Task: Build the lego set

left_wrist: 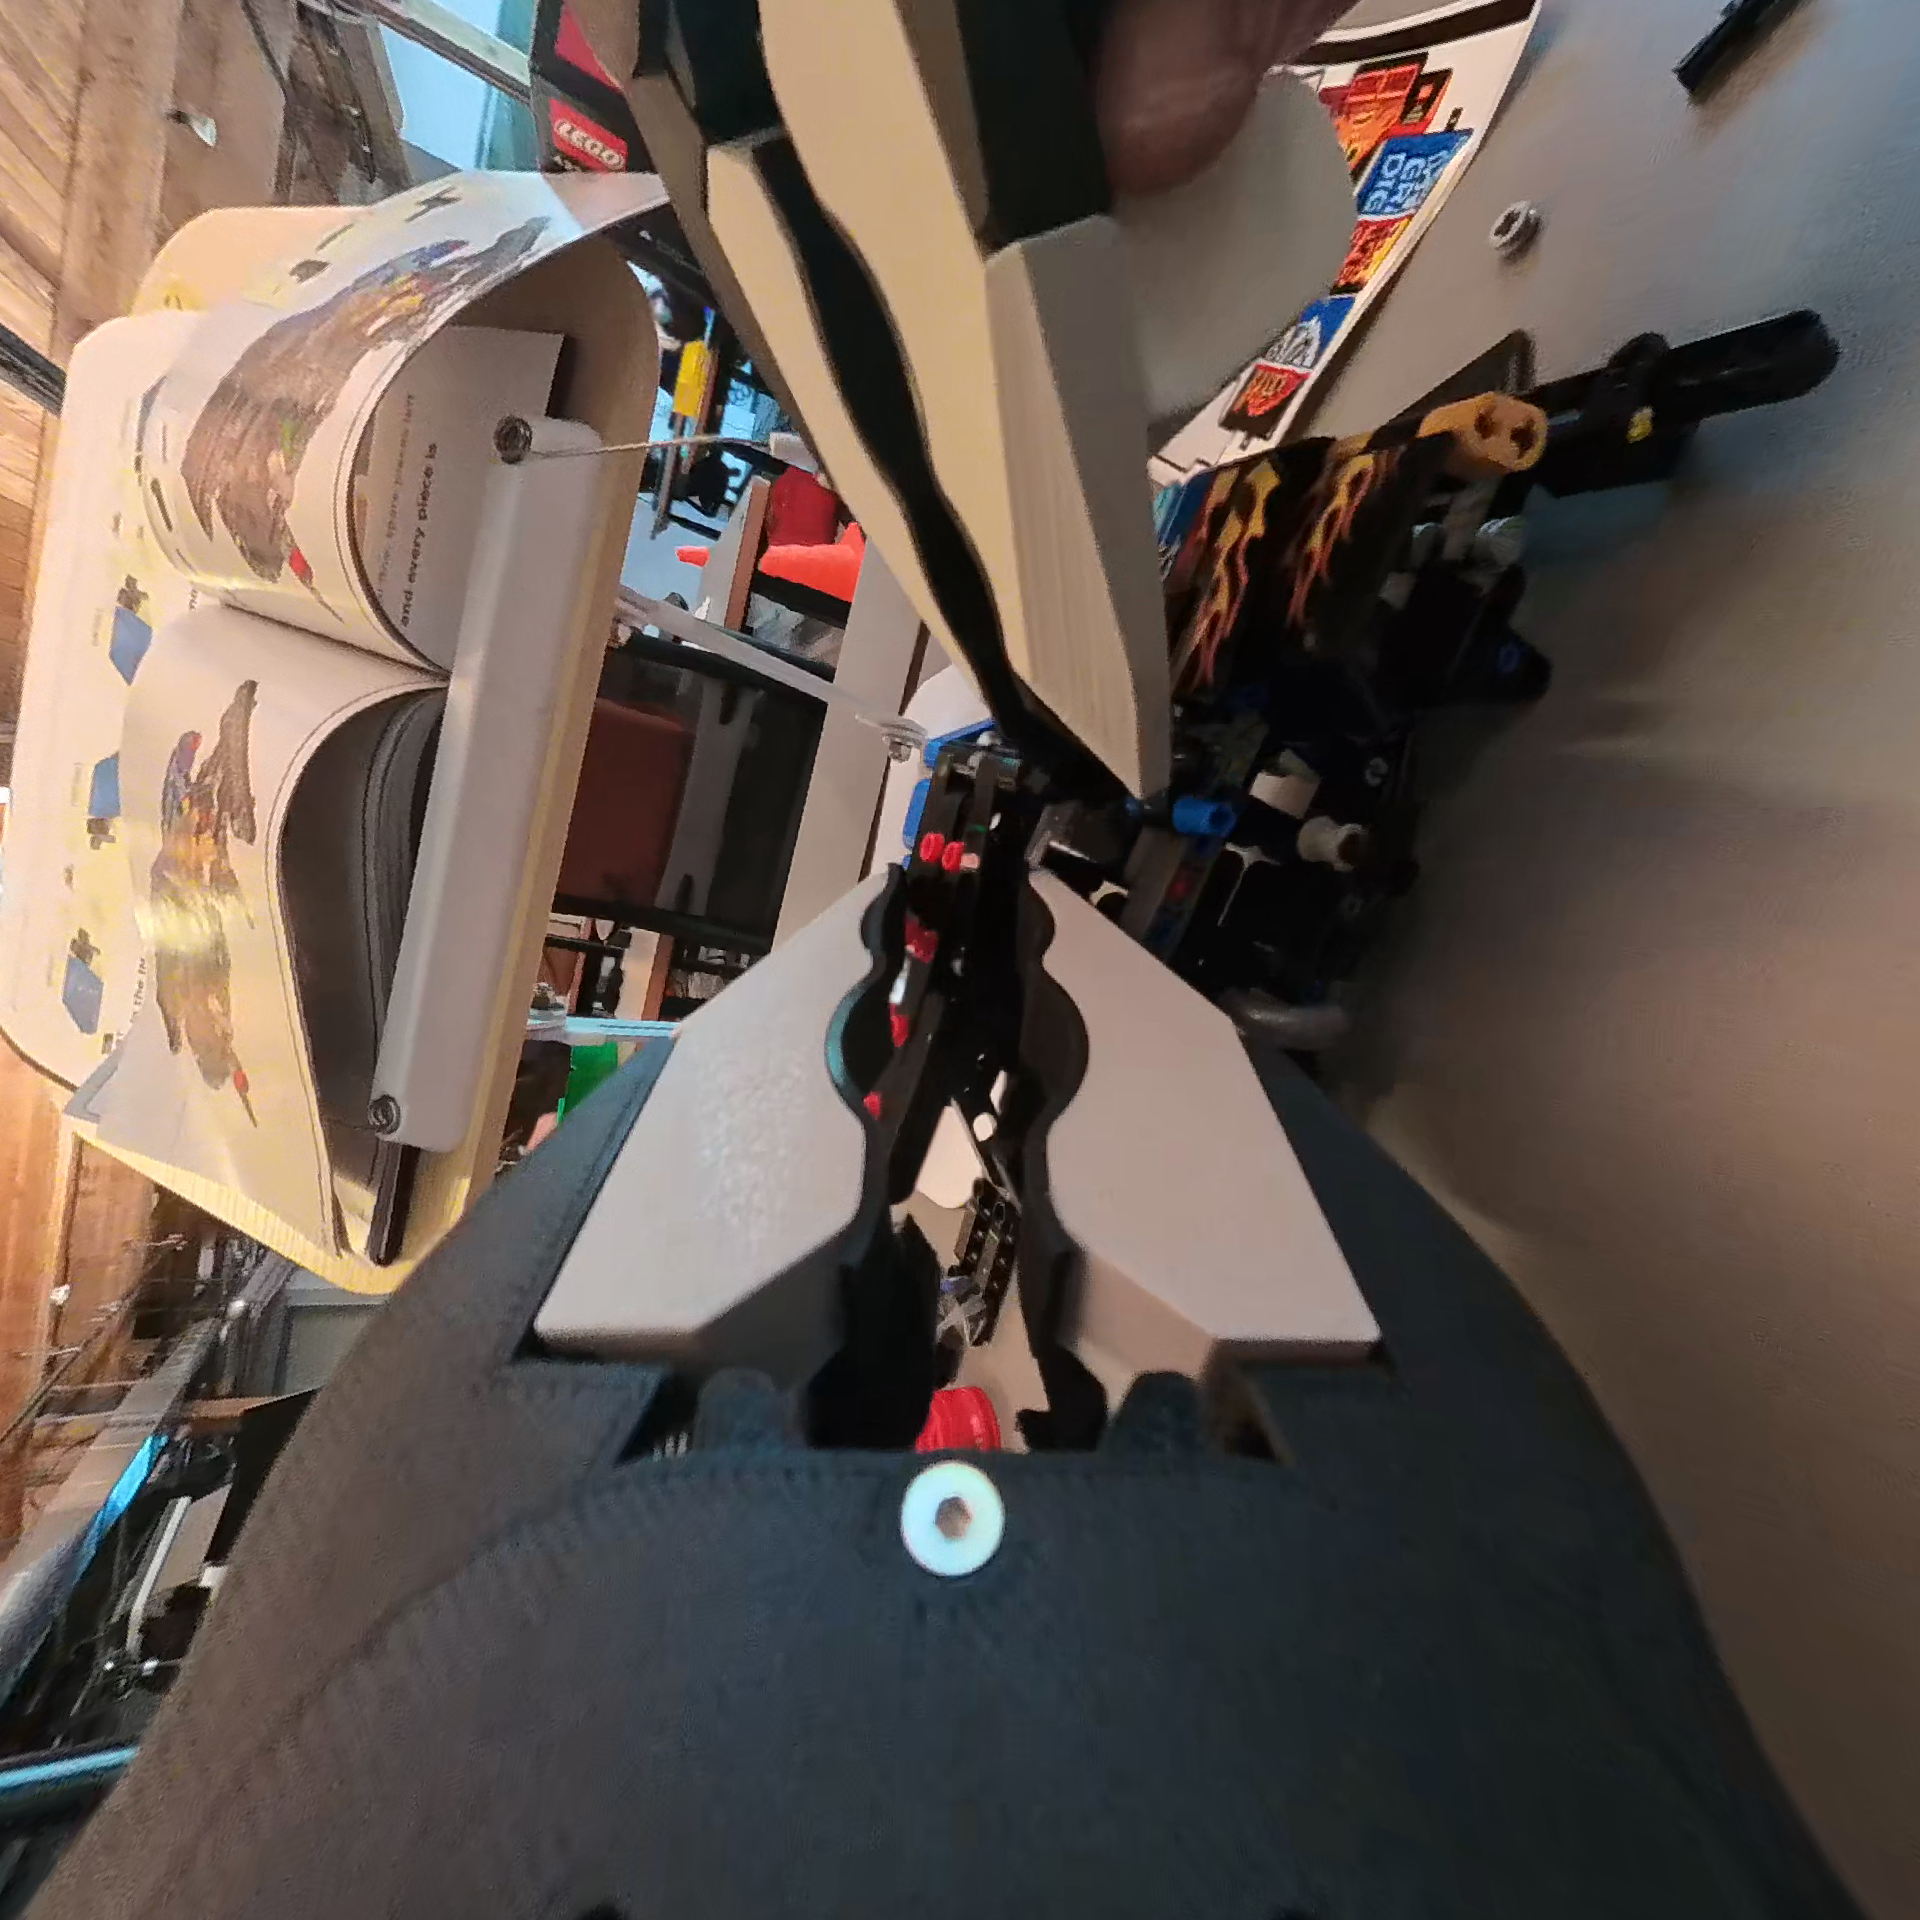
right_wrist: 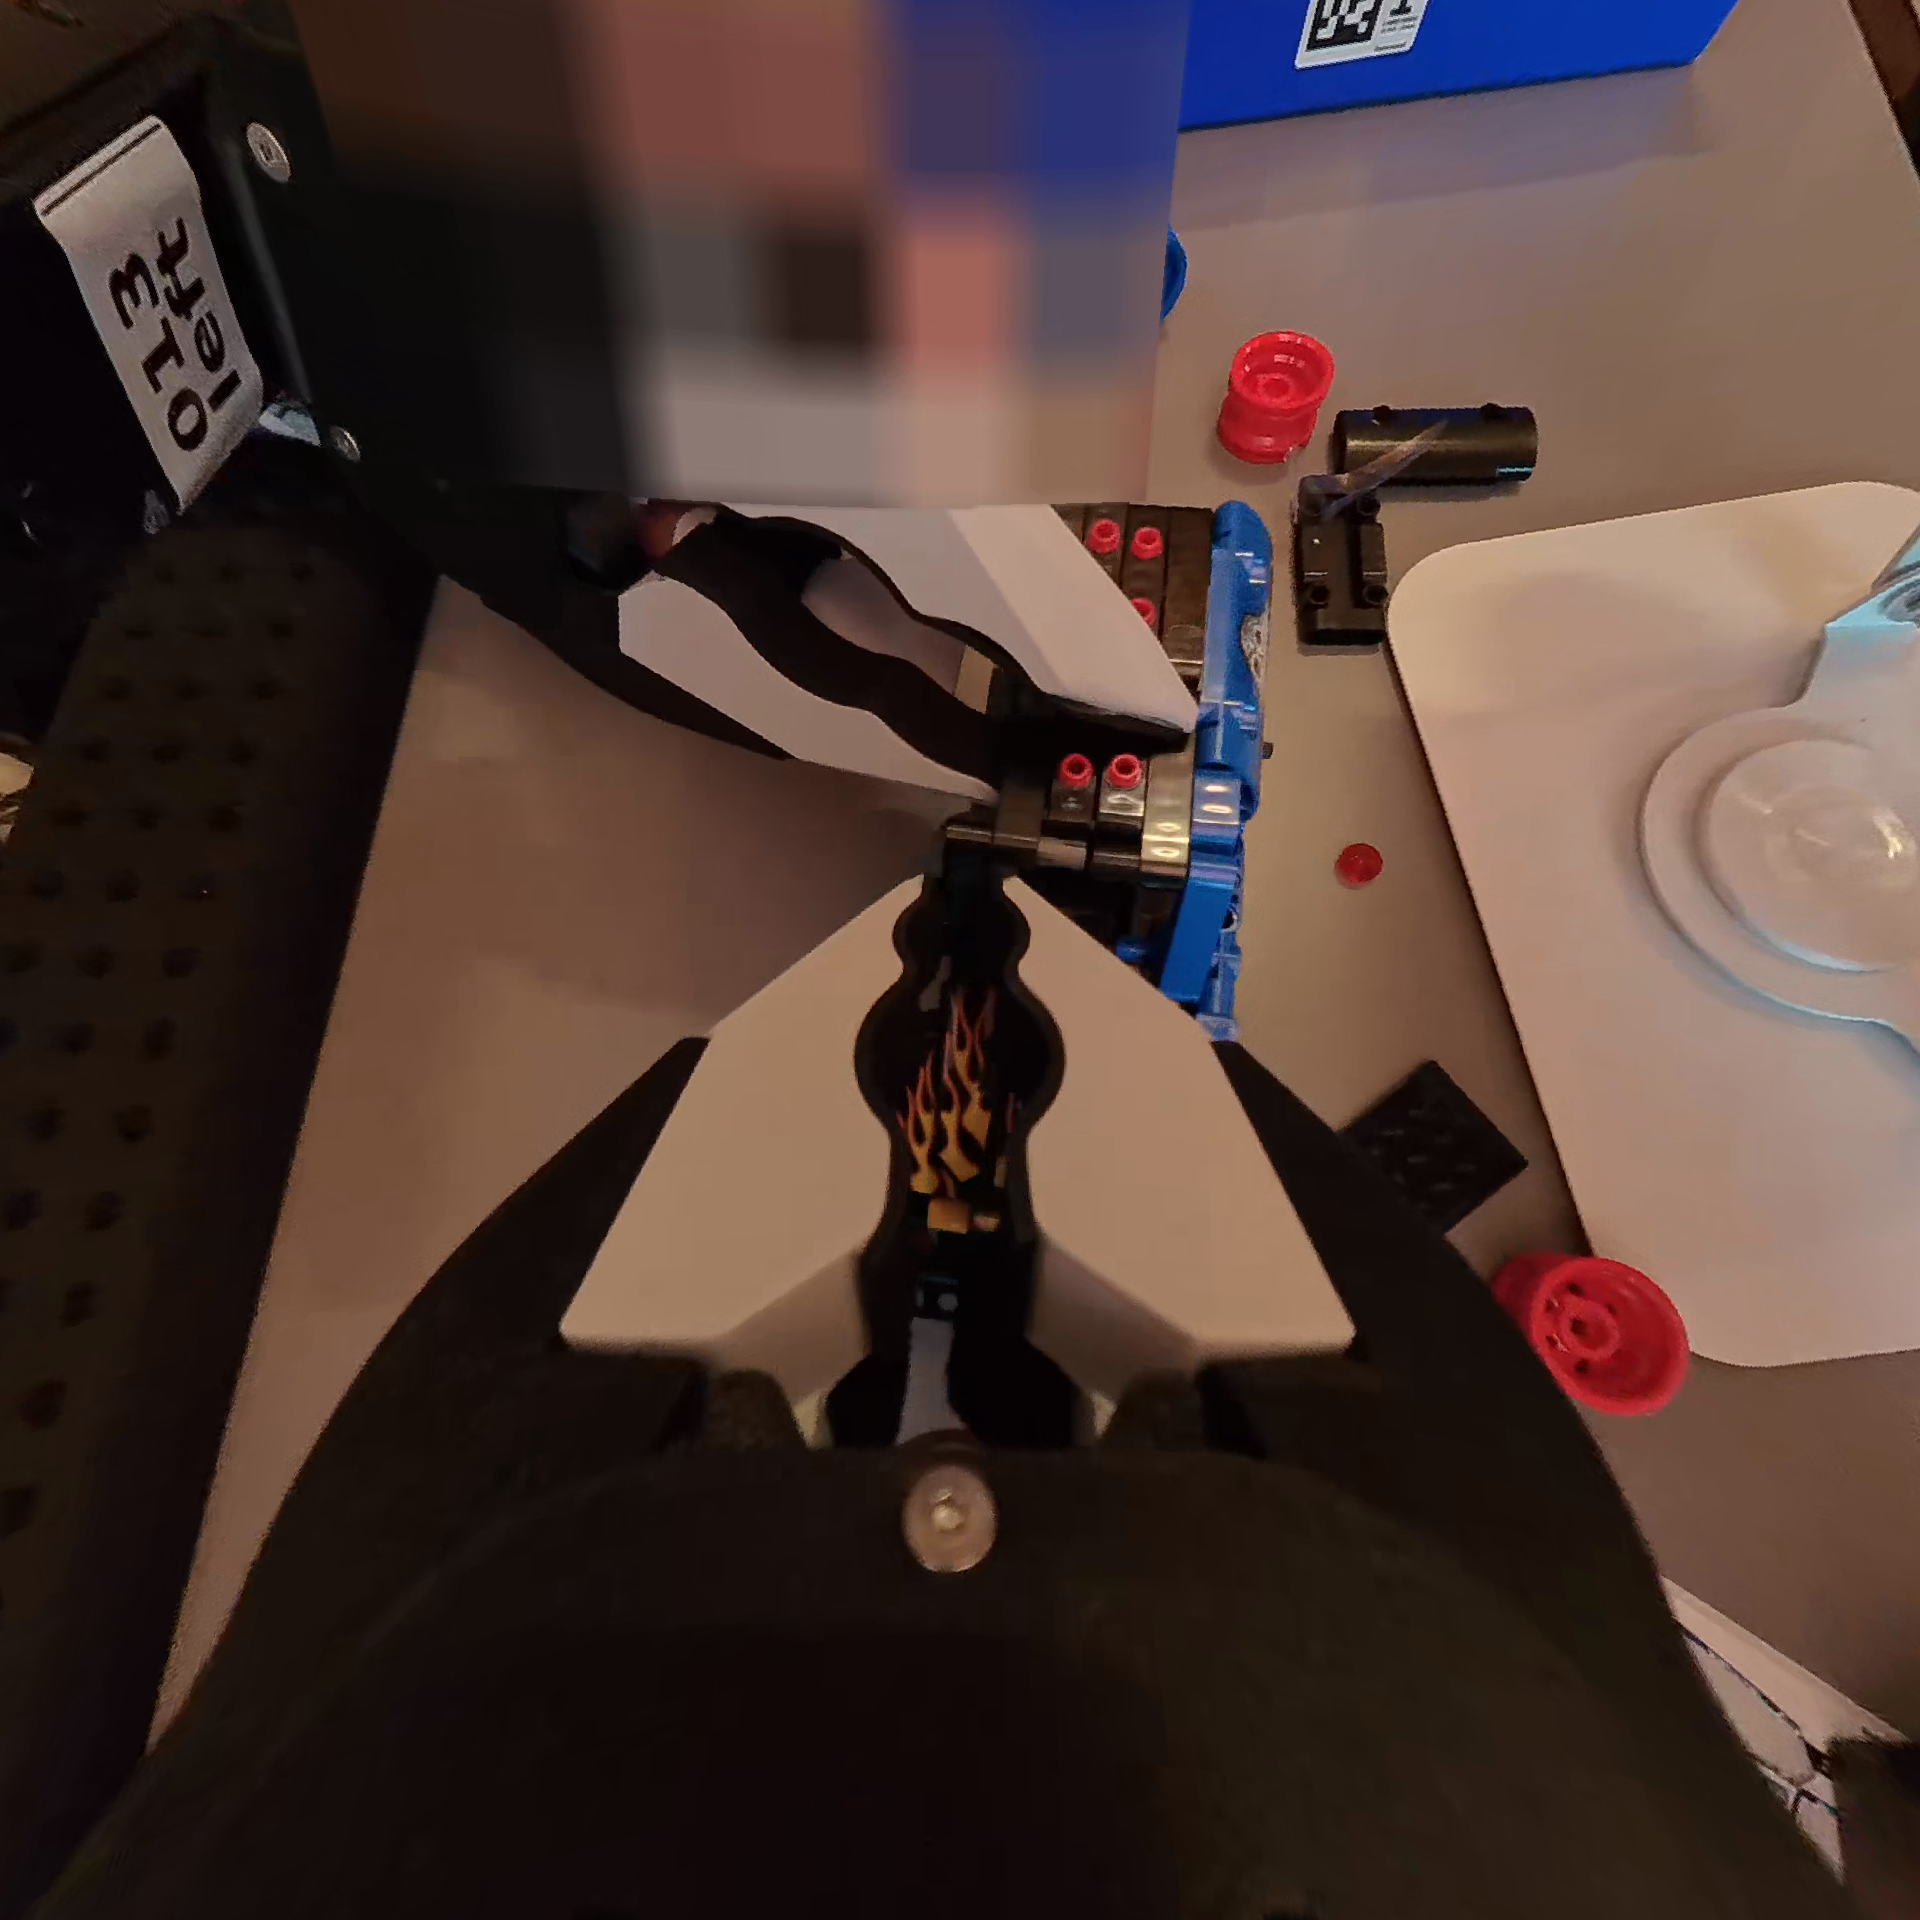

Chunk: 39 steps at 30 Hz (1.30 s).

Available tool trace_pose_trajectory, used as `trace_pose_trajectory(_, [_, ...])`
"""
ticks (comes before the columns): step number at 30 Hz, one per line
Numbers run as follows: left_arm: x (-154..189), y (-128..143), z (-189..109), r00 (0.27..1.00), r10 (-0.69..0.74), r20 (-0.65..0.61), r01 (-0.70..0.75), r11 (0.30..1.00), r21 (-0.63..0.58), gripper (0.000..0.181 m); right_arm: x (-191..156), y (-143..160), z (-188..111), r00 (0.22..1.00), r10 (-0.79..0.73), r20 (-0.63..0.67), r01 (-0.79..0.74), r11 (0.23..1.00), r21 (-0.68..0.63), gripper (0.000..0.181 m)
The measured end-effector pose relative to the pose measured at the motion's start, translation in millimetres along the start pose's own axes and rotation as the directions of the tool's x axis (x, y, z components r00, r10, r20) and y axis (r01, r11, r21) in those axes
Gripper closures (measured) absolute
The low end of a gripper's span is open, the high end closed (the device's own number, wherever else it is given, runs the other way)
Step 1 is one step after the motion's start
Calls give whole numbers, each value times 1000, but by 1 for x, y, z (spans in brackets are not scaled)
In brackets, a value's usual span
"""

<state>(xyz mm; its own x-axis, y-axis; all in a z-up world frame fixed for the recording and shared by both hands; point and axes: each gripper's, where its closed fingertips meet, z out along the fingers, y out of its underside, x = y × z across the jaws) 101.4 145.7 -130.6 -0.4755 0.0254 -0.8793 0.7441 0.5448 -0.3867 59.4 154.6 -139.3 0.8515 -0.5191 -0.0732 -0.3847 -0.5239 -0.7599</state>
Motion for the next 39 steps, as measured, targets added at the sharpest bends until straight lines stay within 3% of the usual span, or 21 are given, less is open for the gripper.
trace_pose_trajectory(11, [-4, -1, 3, 997, -75, 20, 75, 997, 2, 168, 1, -5, -4, 999, -2, -44, 2, 1000, -3, 175])
trace_pose_trajectory(26, [-9, -3, 9, 971, -226, -74, 223, 974, -42, 166, 12, -11, -21, 968, 193, 160, -218, 964, 153, 176])
trace_pose_trajectory(33, [-9, -4, 11, 993, -113, -26, 112, 993, -31, 165, 14, -15, -22, 944, 243, 222, -287, 939, 192, 176])
trace_pose_trajectory(39, [-12, -6, 12, 994, -111, 15, 111, 993, -30, 171, 14, -11, -20, 964, 207, 169, -235, 958, 166, 176])
